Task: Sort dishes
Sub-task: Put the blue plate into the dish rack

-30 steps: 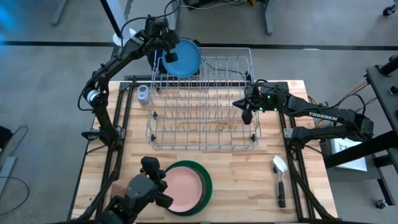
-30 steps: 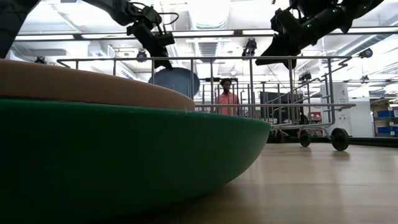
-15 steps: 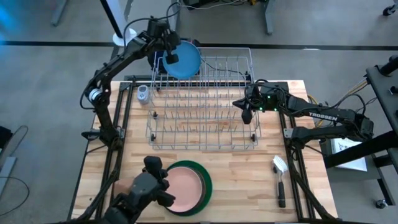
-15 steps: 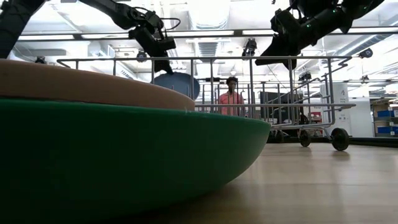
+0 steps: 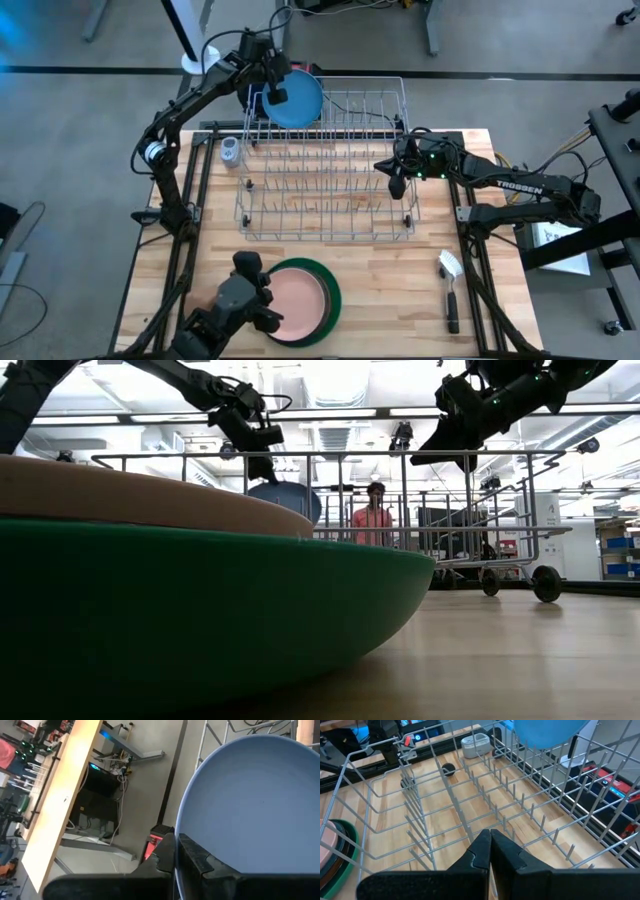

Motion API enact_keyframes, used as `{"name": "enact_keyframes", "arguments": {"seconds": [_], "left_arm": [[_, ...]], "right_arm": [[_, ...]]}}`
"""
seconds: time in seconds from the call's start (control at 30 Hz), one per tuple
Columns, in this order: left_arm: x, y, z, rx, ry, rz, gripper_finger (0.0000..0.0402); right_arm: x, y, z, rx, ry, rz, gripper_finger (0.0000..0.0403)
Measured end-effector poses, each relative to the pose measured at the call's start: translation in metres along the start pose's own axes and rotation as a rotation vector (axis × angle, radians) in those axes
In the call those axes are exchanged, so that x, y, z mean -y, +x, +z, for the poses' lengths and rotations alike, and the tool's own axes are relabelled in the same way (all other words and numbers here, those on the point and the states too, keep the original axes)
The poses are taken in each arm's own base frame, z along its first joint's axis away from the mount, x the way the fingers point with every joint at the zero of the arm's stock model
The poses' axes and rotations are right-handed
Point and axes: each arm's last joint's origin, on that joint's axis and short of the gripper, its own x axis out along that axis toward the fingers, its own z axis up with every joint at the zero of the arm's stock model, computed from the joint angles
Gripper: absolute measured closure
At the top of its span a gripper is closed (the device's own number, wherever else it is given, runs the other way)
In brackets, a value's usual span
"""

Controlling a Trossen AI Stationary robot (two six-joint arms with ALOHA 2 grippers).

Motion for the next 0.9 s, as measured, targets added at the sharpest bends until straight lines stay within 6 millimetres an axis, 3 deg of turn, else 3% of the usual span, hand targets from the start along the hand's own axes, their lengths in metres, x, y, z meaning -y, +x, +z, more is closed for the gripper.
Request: {"name": "enact_keyframes", "arguments": {"seconds": [0.9], "left_arm": [[0.02,0.013,-0.016,-0.067,-0.065,-0.078,0.0402]], "right_arm": [[0.0,0.0,0.0,0.0,0.004,0.0,0.0403]]}}
